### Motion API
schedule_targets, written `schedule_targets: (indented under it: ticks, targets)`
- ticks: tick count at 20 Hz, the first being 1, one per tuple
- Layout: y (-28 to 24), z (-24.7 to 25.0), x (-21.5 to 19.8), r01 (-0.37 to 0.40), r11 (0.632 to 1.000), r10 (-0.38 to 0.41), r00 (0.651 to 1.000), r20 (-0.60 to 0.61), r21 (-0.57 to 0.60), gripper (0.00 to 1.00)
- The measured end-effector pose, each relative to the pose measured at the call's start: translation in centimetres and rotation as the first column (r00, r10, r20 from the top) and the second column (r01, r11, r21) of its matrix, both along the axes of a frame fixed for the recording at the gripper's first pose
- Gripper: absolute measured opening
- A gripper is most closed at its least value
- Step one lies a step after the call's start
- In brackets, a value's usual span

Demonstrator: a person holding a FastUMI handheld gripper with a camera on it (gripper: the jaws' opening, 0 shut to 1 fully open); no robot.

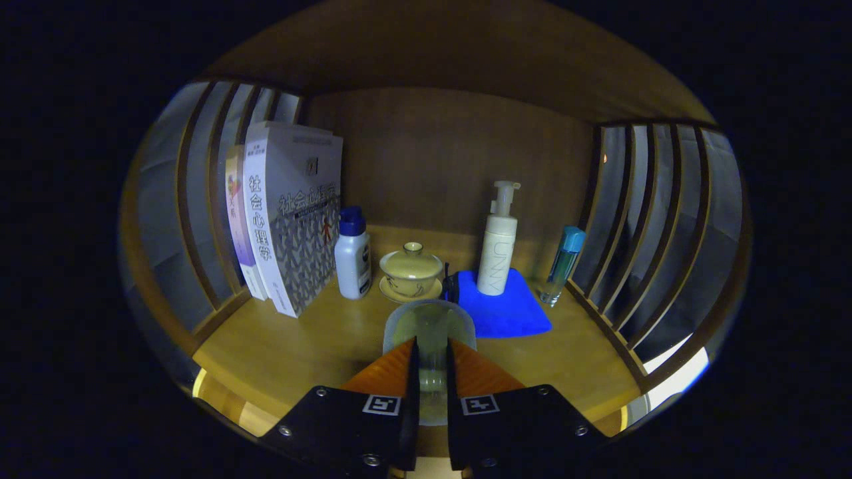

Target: Pull open the drawer, take out the items inside it, and place them on the countertop above the cabinet.

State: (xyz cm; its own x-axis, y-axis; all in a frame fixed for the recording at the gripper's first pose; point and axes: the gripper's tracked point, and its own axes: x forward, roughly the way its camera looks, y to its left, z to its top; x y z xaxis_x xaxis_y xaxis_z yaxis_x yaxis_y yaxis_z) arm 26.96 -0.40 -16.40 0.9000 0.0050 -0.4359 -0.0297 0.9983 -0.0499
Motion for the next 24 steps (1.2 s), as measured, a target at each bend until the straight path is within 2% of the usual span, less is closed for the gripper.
schedule_targets:
  ticks: [2, 5, 7, 11, 17, 20, 24]
  targets:
    - [0.2, -0.6, -0.1, -0.039, 0.999, 0.039, 0.999, -0.014, 0.000, 0.22]
    - [0.2, -0.8, 0.4, -0.046, 0.999, 0.046, 0.999, 0.011, -0.015, 0.27]
    - [0.9, -0.2, 0.5, -0.060, 0.998, 0.060, 0.997, 0.040, 0.010, 0.49]
    - [0.7, 4.1, -1.8, -0.062, 0.997, 0.054, 0.978, 0.200, 0.037, 0.95]
    - [-0.4, 10.5, -11.2, -0.020, 0.999, 0.006, 0.916, 0.402, 0.031, 0.95]
    - [-1.1, 11.4, -15.8, 0.047, 0.998, -0.061, 0.887, 0.457, 0.043, 0.95]
    - [0.6, 10.3, -21.7, 0.026, 0.998, -0.052, 0.874, 0.484, 0.060, 0.95]
